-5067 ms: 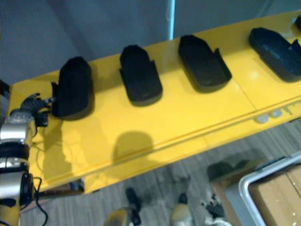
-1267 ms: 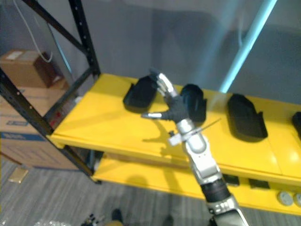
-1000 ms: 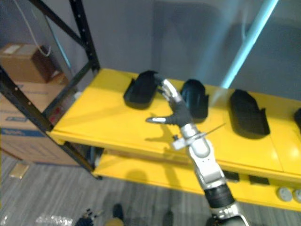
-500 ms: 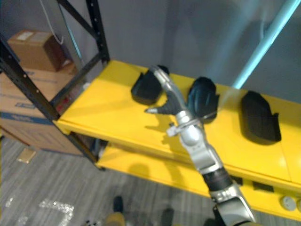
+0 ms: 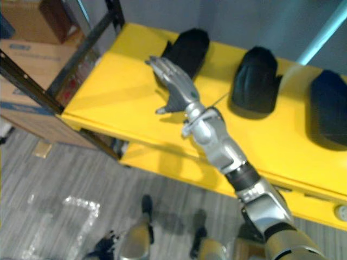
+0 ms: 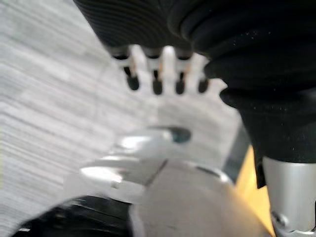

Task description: Walk over and take plastic housings, then place them on the shelf

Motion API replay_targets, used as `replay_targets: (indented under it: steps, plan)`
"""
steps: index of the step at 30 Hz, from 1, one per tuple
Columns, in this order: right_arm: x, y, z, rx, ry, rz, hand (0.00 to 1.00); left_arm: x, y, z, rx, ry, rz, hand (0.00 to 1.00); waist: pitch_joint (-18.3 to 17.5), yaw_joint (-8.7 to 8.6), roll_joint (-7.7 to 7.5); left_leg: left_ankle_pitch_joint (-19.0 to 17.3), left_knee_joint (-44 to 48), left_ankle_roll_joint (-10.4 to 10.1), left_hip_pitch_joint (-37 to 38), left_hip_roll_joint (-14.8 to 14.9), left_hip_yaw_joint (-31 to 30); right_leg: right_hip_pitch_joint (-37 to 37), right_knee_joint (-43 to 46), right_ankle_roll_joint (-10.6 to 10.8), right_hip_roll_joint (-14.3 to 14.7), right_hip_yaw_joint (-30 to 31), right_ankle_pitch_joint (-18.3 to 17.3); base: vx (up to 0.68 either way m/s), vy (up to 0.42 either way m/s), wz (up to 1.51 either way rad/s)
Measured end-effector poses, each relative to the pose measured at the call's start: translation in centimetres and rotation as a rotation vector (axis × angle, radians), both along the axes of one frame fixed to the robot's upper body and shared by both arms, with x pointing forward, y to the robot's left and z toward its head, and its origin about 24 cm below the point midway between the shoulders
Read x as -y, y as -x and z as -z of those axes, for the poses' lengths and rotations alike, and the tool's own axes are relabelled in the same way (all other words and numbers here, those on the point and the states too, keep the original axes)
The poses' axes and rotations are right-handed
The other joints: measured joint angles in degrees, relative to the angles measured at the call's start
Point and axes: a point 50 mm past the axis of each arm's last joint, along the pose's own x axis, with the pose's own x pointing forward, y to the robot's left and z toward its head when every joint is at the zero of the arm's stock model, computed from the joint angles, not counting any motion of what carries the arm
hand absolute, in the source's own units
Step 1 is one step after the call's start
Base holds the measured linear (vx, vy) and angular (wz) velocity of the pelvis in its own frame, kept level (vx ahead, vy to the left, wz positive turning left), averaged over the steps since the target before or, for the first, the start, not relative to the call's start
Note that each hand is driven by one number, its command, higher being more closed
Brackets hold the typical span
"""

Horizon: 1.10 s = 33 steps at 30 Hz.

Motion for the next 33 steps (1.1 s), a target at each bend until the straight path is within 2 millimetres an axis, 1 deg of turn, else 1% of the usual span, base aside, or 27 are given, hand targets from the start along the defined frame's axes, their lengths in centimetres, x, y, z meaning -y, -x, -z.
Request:
replay_targets:
  steps: [3, 5, 8, 12, 14, 17, 21, 27, 33]
  plan:
    - [0.3, -1.1, -0.8, 0.001, 0.022, 0.066, 0.0, 0.3, -0.6, -0.2, 0.018, 0.005, 0.016, 0.0, 1.6, 0.51, 0.33, 0.0, 0.0, 0.1, -0.4, -0.6, -0.5, -0.5, 0.8, 0.2, -0.6, 0.1, -0.6, 0.02, 0.013, 0.13]
    - [0.5, -1.4, -1.4, 0.012, 0.033, 0.1, 0.0, 0.5, -0.9, -0.3, 0.031, 0.011, 0.019, 0.0, 2.4, 1.23, 0.82, 0.0, 0.0, 0.1, -0.6, -0.7, -0.6, -0.6, 0.8, 0.1, -0.6, 0.1, -0.8, 0.02, -0.015, 0.04]
    - [0.5, -1.8, -1.9, 0.028, 0.067, 0.135, 0.0, 0.6, -1.2, -0.4, 0.042, 0.012, 0.026, 0.0, 2.5, 1.3, 1.05, 0.1, 0.0, -0.1, -1.3, -0.8, -0.8, -1.3, 1.1, 0.1, -0.7, 0.1, -1.0, 0.03, -0.025, 0.04]
    - [1.5, -2.7, -2.8, 0.028, 0.074, 0.216, 0.0, 0.8, -1.5, -0.6, 0.06, 0.029, 0.014, 0.0, 2.7, 1.31, 1.43, 0.1, 0.0, -0.1, -1.3, -1.4, -1.5, -1.3, 2.0, 0.3, -1.3, -0.1, -1.8, 0.02, -0.014, 0.09]
    - [1.7, -2.7, -3.9, 0.054, 0.075, 0.231, 0.0, 1.1, -1.6, -0.6, 0.058, 0.037, 0.033, 0.0, 3.1, 1.24, 2.12, 0.1, 0.0, -0.1, -1.3, -1.5, -2.1, -1.0, 2.1, 0.4, -1.3, -0.1, -2.1, 0.01, -0.01, 0.12]
    - [1.8, -2.9, -4.7, 0.07, 0.074, 0.241, 0.0, 1.4, -1.6, -0.6, 0.057, 0.047, 0.043, 0.0, 3.5, 1.45, 2.84, 0.1, 0.0, -0.1, -1.1, -1.5, -2.3, -0.9, 2.6, 0.3, -1.4, -0.1, -2.4, 0.0, -0.012, 0.03]
    - [2.1, -2.9, -4.8, 0.058, 0.08, 0.245, 0.0, 1.5, -1.6, -0.6, 0.057, 0.056, 0.053, 0.0, 3.5, 1.34, 2.96, 0.3, 0.0, -0.3, -0.8, -1.5, -2.2, -0.8, 2.8, 0.3, -1.3, -0.1, -2.6, 0.0, 0.0, 0.0]
    - [2.1, -3.2, -4.4, -0.051, 0.113, 0.211, 0.0, 1.6, -1.5, -0.5, 0.034, 0.071, 0.064, 0.0, 3.5, 1.24, 2.97, 0.3, 0.0, -0.3, 1.1, -1.4, -2.0, 1.0, 2.5, 0.3, -1.3, 0.0, -2.6, 0.0, 0.0, 0.0]
    - [1.6, -3.3, -3.5, -0.194, 0.196, 0.181, 0.0, 1.6, -1.3, -0.3, 0.005, 0.078, 0.074, 0.0, 3.5, 1.14, 2.97, 0.2, 0.0, -0.3, 2.2, -1.4, -1.9, 2.0, 2.3, 0.3, -1.4, 0.1, -2.7, -0.02, -0.007, -0.01]
